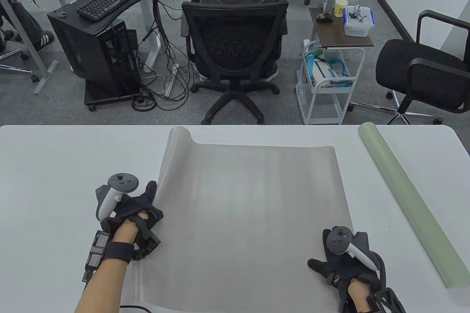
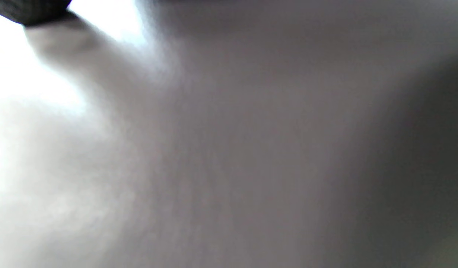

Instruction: Unroll desk mats and stack together

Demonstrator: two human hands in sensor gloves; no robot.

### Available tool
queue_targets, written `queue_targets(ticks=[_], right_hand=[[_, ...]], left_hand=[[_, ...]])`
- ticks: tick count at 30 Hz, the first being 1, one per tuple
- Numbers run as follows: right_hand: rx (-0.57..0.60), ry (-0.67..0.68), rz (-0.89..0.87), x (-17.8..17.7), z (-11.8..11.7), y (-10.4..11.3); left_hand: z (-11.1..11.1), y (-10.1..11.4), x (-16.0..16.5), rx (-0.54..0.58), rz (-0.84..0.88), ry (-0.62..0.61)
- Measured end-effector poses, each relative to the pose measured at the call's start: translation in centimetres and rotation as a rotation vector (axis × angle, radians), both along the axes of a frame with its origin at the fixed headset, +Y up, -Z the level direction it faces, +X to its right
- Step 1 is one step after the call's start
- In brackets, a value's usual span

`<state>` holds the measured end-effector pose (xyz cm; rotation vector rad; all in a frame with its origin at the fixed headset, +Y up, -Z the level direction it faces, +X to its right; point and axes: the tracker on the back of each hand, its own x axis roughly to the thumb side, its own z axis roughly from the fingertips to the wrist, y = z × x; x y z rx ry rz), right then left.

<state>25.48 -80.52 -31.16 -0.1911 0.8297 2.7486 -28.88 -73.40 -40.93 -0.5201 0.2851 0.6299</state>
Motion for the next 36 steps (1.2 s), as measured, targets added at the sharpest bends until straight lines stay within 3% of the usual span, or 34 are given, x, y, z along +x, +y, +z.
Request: queue_targets(ticks=[4, 10, 15, 19, 23, 25, 28, 36], right_hand=[[0.006, 0.004, 0.005, 0.0, 0.0, 0.0], [0.018, 0.016, -0.007, 0.5, -0.6, -0.1], [0.033, 0.021, 0.011, -0.1, -0.5, 0.8], [0.07, 0.145, 0.062, -3.2, 0.7, 2.5], [0.004, 0.205, 0.062, -5.4, 0.7, 1.2], [-0.056, 0.202, 0.099, -5.5, 0.3, -0.1], [-0.002, 0.172, 0.034, -4.7, 0.1, -0.1], [-0.021, 0.16, 0.036, -4.4, -0.1, -0.3]], left_hand=[[0.0, -1.1, 0.5, -0.025, -0.183, 0.068], [-0.4, -2.1, 1.4, -0.111, -0.408, 0.045], [-0.7, -3.2, 1.4, -0.146, -0.442, 0.045], [-0.9, -3.6, 0.5, -0.166, -0.411, 0.082], [-0.7, -3.7, 0.6, -0.131, -0.451, 0.091], [-0.2, -3.6, 0.6, -0.115, -0.456, 0.078], [1.5, -3.1, 0.4, -0.101, -0.456, 0.039], [8.1, -2.6, -1.5, -0.151, -0.322, -0.026]])
